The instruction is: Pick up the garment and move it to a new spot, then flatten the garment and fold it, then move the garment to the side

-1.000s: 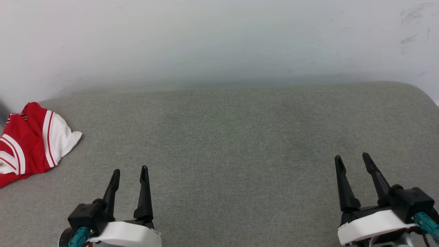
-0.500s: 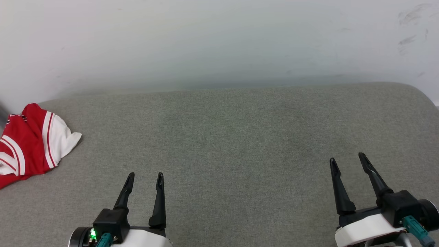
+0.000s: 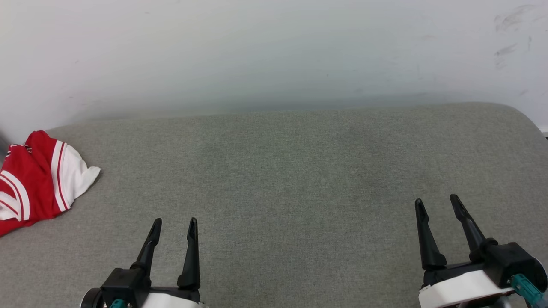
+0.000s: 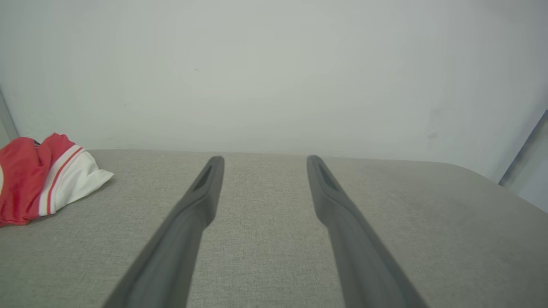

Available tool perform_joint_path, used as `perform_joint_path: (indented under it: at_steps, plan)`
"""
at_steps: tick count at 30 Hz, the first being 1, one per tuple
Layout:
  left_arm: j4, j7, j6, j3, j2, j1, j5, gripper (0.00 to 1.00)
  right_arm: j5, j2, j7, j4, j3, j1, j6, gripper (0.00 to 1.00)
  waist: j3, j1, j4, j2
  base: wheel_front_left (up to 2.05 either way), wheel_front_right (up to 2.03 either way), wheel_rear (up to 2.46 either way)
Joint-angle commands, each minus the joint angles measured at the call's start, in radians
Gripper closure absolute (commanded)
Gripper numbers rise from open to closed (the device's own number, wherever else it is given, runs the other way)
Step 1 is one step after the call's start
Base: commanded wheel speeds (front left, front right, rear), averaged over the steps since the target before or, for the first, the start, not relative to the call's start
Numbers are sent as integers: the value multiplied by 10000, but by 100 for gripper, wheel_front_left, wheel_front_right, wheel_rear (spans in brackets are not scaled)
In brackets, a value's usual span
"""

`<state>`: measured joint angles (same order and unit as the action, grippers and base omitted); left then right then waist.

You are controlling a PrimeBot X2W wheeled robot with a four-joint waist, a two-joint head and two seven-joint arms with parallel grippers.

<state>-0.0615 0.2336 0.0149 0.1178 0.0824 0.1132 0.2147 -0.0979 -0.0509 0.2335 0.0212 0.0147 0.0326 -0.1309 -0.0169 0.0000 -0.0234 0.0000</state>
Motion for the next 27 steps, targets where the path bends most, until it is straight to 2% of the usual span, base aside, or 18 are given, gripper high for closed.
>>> perform_joint_path:
  at_steps: [1,7,16,27]
  plan:
    - [0,95,-150,-111,-56,81,-258,0,-34,12,90,19,39,92,3,0,-3,0,-9,0,0,0,0]
    - [275,206,-450,-359,-230,221,-832,0,25,13,210,182,35,90,3,0,-31,0,-38,0,0,0,0]
    - [462,343,-607,-455,-309,304,-1418,0,71,14,329,327,92,145,3,0,-47,0,-58,0,0,0,0]
    - [505,321,-592,-553,-324,253,-1071,0,-244,14,322,403,136,178,3,0,-52,0,35,0,0,0,0]
